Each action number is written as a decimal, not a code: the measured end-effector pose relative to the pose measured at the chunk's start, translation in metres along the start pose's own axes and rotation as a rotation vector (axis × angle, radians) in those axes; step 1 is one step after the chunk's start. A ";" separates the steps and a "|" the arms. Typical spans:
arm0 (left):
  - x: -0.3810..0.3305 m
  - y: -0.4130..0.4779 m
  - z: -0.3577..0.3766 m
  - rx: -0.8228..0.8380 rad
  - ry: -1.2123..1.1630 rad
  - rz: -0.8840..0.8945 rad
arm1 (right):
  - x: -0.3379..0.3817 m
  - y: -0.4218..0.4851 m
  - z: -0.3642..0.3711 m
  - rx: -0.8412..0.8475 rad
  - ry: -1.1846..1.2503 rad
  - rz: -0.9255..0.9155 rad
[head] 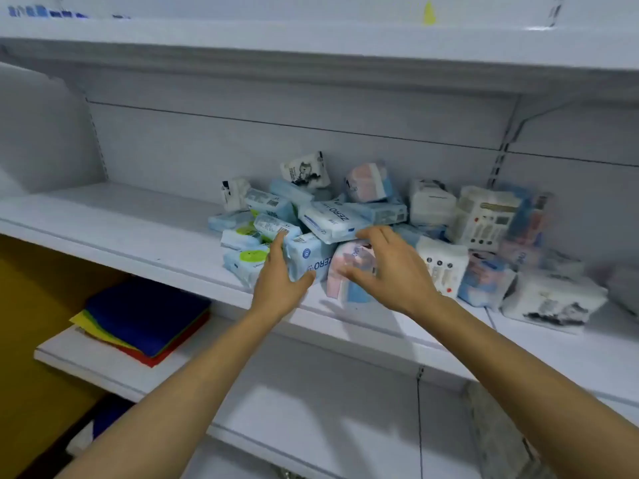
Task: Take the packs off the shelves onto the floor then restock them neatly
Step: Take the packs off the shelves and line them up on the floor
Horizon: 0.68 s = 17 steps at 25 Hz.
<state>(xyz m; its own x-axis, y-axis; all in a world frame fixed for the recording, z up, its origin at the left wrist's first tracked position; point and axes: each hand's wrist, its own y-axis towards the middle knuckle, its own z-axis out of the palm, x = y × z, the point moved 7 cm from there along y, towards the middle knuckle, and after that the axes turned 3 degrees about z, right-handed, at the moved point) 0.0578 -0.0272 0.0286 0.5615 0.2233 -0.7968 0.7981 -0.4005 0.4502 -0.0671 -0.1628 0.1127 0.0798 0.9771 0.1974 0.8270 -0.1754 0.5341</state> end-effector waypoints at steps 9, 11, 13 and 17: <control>0.017 -0.007 0.015 -0.243 0.422 -0.176 | -0.022 0.066 0.068 -0.052 0.172 -0.002; 0.017 -0.009 0.015 -0.237 0.391 -0.226 | -0.027 0.065 0.067 -0.098 0.188 -0.008; 0.016 -0.010 0.010 -0.262 0.162 -0.253 | -0.031 0.065 0.058 -0.169 0.186 -0.012; -0.004 -0.018 -0.026 -0.344 -0.424 -0.202 | -0.035 0.071 0.018 -0.412 0.500 0.129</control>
<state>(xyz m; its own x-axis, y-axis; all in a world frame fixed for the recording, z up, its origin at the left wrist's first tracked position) 0.0469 0.0020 0.0336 0.3104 -0.1382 -0.9405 0.9453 -0.0594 0.3207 -0.0014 -0.2068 0.1287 -0.1860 0.7886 0.5862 0.5399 -0.4164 0.7315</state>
